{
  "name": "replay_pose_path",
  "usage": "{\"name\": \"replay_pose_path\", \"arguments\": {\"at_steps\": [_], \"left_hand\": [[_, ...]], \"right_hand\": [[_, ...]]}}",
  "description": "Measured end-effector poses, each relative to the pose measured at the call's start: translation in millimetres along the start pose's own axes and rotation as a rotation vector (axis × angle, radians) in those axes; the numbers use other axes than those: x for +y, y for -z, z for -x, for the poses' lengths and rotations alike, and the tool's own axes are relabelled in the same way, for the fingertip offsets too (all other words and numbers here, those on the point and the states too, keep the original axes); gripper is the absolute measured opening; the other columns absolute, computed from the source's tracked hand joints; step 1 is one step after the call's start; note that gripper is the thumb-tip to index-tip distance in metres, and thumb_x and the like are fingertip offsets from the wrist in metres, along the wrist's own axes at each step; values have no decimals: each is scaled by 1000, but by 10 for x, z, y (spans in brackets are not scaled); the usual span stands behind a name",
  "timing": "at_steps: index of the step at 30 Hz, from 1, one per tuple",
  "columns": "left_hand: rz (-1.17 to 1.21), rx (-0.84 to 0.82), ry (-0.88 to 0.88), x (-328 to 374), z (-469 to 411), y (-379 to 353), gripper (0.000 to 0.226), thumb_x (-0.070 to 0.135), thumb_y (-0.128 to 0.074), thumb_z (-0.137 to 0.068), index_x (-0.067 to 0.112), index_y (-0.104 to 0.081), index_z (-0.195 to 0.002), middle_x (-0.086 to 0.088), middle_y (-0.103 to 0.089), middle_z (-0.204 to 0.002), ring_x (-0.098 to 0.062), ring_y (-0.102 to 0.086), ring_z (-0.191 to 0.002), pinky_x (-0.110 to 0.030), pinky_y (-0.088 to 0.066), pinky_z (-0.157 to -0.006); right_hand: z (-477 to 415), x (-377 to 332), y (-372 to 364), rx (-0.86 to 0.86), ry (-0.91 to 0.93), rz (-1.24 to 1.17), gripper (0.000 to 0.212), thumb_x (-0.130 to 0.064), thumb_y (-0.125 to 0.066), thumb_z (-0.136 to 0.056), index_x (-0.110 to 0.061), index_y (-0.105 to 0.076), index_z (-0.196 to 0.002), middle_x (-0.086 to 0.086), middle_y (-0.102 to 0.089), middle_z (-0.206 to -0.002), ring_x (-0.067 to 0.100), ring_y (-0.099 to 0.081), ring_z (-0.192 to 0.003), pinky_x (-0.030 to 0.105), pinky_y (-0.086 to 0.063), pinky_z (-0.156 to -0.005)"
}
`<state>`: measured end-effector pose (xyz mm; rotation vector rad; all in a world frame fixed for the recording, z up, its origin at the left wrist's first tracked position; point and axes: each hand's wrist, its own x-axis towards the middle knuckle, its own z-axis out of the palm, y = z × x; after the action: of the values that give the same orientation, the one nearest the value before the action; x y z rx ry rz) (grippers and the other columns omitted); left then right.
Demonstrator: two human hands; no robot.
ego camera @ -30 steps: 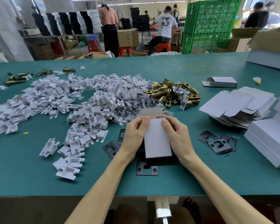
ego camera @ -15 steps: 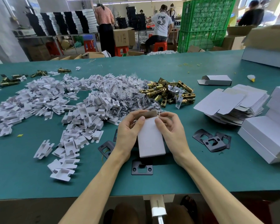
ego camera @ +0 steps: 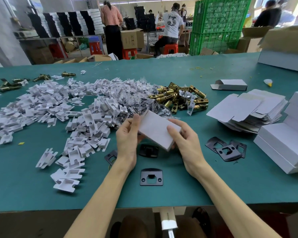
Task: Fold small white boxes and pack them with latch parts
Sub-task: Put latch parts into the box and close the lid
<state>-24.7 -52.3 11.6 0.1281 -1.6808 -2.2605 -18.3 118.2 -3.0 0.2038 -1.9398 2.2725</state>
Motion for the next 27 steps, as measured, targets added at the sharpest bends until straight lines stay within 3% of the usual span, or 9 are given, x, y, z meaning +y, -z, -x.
{"name": "replay_pose_path", "arguments": {"at_steps": [3, 5, 7, 9, 13, 21, 27], "left_hand": [[-5, -65, 57, -1, 4, 6, 24, 34, -72, -96, 16, -64, -83, -10, -65, -89, -28, -59, -87, -42, -55, -70], [46, -143, 104, 9, 10, 7, 13, 23, -71, -97, 11, -66, -95, -8, -70, -97, -26, -63, -95, -39, -61, -75], [74, -207, 125, 14, 23, 0, 19, 18, -70, -98, 6, -69, -114, -12, -72, -110, -23, -67, -103, -38, -62, -82], [38, -231, 127, 22, 40, -13, 28, 15, -69, -98, 6, -69, -125, -14, -72, -120, -19, -69, -106, -36, -63, -84], [17, -248, 132, 13, 61, -8, 20, 12, -64, -101, 10, -74, -118, -5, -79, -108, -13, -73, -94, -25, -60, -75], [-38, -221, 127, -7, 43, -28, 30, 16, -57, -105, 4, -68, -130, -14, -76, -119, -21, -70, -104, -35, -60, -93], [-62, -237, 113, 2, 37, -20, 28, 16, -54, -107, 6, -70, -127, -12, -77, -116, -23, -73, -103, -37, -61, -92]], "right_hand": [[-12, 2, 12, 112, -21, -106, 31, -44, -69, -91, -21, -69, -112, -3, -74, -99, 9, -65, -89, 25, -55, -74], [-25, -8, 13, 187, -28, -151, 37, -50, -68, -90, -18, -67, -110, -9, -74, -97, 7, -65, -89, 27, -53, -79], [-23, -15, 23, 232, -31, -177, 38, -53, -67, -92, -18, -68, -107, -9, -72, -95, 8, -62, -90, 35, -50, -85], [-7, -29, 26, 237, -20, -178, 38, -55, -64, -94, -19, -69, -106, -6, -70, -96, 11, -60, -92, 41, -48, -87], [24, -74, -5, 208, -16, -179, 46, -58, -62, -89, -20, -72, -112, 3, -72, -109, 15, -62, -98, 51, -51, -98], [2, -62, 9, 208, -27, -172, 39, -53, -64, -92, -25, -73, -119, 1, -73, -118, 13, -63, -105, 52, -49, -107], [-15, -52, 9, 216, -48, -189, 55, -54, -67, -87, -23, -68, -132, -1, -71, -129, 21, -62, -125, 50, -47, -111]]}}
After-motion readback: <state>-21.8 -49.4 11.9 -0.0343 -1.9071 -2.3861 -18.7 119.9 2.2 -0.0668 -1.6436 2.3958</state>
